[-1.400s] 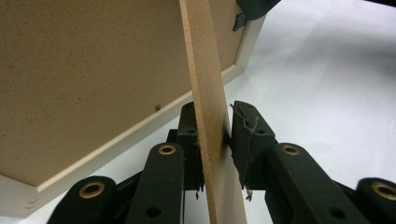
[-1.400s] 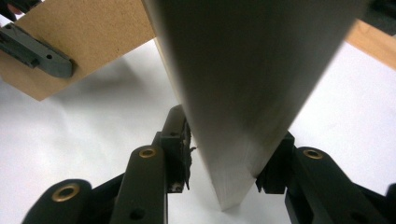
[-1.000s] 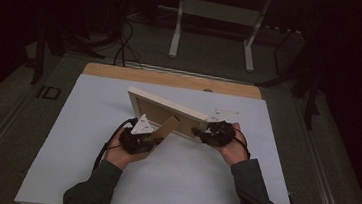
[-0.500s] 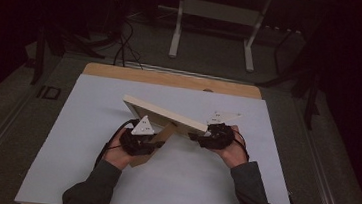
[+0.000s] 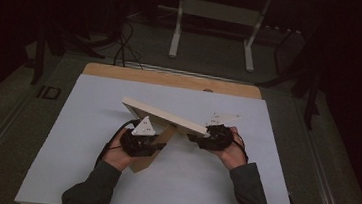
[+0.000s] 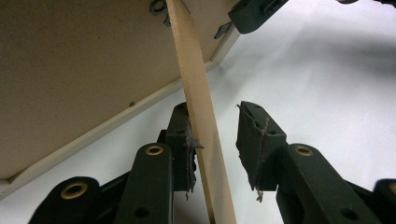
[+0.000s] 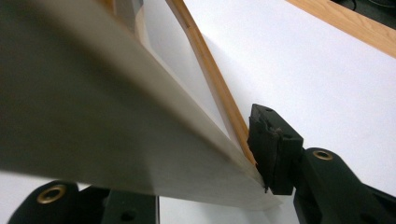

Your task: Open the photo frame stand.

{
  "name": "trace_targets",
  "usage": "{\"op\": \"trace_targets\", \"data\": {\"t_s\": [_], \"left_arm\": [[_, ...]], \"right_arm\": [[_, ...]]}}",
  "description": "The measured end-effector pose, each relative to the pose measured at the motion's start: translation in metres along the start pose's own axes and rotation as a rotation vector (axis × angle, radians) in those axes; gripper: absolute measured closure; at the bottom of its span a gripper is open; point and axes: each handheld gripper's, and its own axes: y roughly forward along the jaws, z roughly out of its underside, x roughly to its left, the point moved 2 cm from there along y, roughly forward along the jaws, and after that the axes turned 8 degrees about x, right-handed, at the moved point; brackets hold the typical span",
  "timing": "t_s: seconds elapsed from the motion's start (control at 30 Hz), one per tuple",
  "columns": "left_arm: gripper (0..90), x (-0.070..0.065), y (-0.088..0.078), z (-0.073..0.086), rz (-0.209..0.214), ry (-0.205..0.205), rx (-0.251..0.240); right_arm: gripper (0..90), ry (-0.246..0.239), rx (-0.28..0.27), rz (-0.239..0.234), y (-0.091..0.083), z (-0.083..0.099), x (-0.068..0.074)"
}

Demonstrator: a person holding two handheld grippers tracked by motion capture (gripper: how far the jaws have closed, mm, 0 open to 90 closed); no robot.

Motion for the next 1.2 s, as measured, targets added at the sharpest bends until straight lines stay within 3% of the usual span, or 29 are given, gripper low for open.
{"op": "trace_targets", "data": {"t_s": [0.47,0.77,1.2], "left_arm": [[64.8,-0.001,-0.004,-0.002,0.008,-0.011,-0.012],[61.4,-0.001,-0.005,-0.002,0.018,-0.008,-0.022],[59.7,0.003,-0.010,-0.002,0.023,-0.025,-0.048]], "right_arm": [[56.0,0.006,-0.001,0.014,0.001,0.000,0.001],[53.3,0.031,-0.026,0.007,-0.001,0.004,0.001],[49.3,0.069,-0.048,0.032,-0.007,0.017,0.000]]}}
